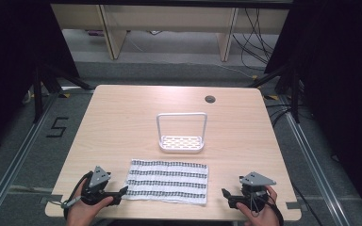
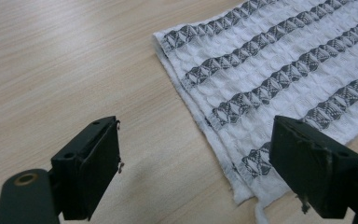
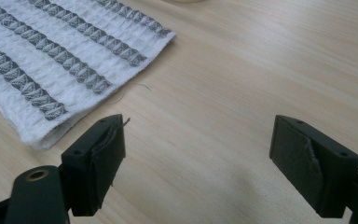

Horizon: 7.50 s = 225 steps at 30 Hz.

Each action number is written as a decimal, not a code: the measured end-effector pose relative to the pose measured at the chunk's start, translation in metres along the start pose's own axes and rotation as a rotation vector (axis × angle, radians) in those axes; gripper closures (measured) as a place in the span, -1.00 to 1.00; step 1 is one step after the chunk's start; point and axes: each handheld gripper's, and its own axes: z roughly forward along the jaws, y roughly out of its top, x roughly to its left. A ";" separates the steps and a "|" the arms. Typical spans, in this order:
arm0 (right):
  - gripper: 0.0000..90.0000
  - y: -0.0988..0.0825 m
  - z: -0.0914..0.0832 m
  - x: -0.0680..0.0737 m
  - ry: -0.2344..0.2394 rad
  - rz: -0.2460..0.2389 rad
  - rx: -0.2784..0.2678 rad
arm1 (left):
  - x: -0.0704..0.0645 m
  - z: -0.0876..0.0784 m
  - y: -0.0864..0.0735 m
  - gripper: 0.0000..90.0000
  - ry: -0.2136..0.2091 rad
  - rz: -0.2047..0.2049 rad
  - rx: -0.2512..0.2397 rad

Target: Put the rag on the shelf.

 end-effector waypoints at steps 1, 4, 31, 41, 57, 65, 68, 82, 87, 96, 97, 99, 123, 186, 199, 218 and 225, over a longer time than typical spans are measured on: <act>-0.56 0.000 0.000 0.001 -0.005 0.009 0.000 | 0.000 0.001 0.000 -0.65 0.003 0.001 -0.005; -0.55 0.000 0.001 0.001 -0.002 -0.009 -0.004 | -0.001 0.001 0.001 -0.65 0.003 0.007 -0.002; -0.48 0.007 0.002 0.017 0.071 -0.055 -0.025 | -0.020 0.018 0.029 -0.65 -0.090 0.075 -0.081; -0.45 0.009 0.002 0.028 0.118 -0.088 -0.053 | -0.025 0.035 0.050 -0.64 -0.115 0.109 -0.076; -0.36 0.012 0.005 0.048 0.157 -0.136 -0.039 | -0.050 0.061 0.089 -0.55 -0.176 0.180 -0.083; -0.31 0.012 0.006 0.054 0.153 -0.158 -0.022 | -0.064 0.079 0.108 -0.59 -0.228 0.167 -0.075; -0.31 0.012 0.008 0.058 0.156 -0.182 -0.014 | -0.070 0.085 0.116 -0.59 -0.260 0.176 -0.063; -0.27 0.011 0.016 0.070 0.144 -0.210 0.020 | -0.107 0.124 0.153 -0.54 -0.380 0.275 -0.008; -0.26 0.011 0.017 0.070 0.143 -0.210 0.028 | -0.115 0.139 0.161 -0.52 -0.417 0.300 0.020; -0.24 0.012 0.020 0.071 0.134 -0.221 0.033 | -0.130 0.161 0.167 -0.37 -0.442 0.334 0.051; -0.24 0.012 0.021 0.071 0.131 -0.227 0.034 | -0.130 0.162 0.168 -0.35 -0.447 0.336 0.053; -0.24 0.012 0.022 0.071 0.132 -0.227 0.036 | -0.131 0.164 0.169 -0.33 -0.457 0.342 0.062; 0.11 0.011 0.034 0.074 0.135 -0.222 0.113 | -0.144 0.181 0.175 0.08 -0.493 0.438 0.115; 0.96 0.132 -0.043 0.031 0.142 -0.203 -0.363 | -0.062 0.006 0.235 0.86 -0.392 0.130 -0.240; 0.96 0.186 -0.056 0.024 0.139 -0.212 -0.389 | -0.050 -0.017 0.250 0.85 -0.363 0.112 -0.308; 0.96 0.235 -0.051 0.008 0.077 -0.210 -0.425 | -0.030 -0.020 0.296 0.86 -0.279 0.091 -0.375; 0.96 0.253 -0.047 0.001 0.076 -0.190 -0.432 | -0.021 -0.017 0.309 0.86 -0.273 0.054 -0.389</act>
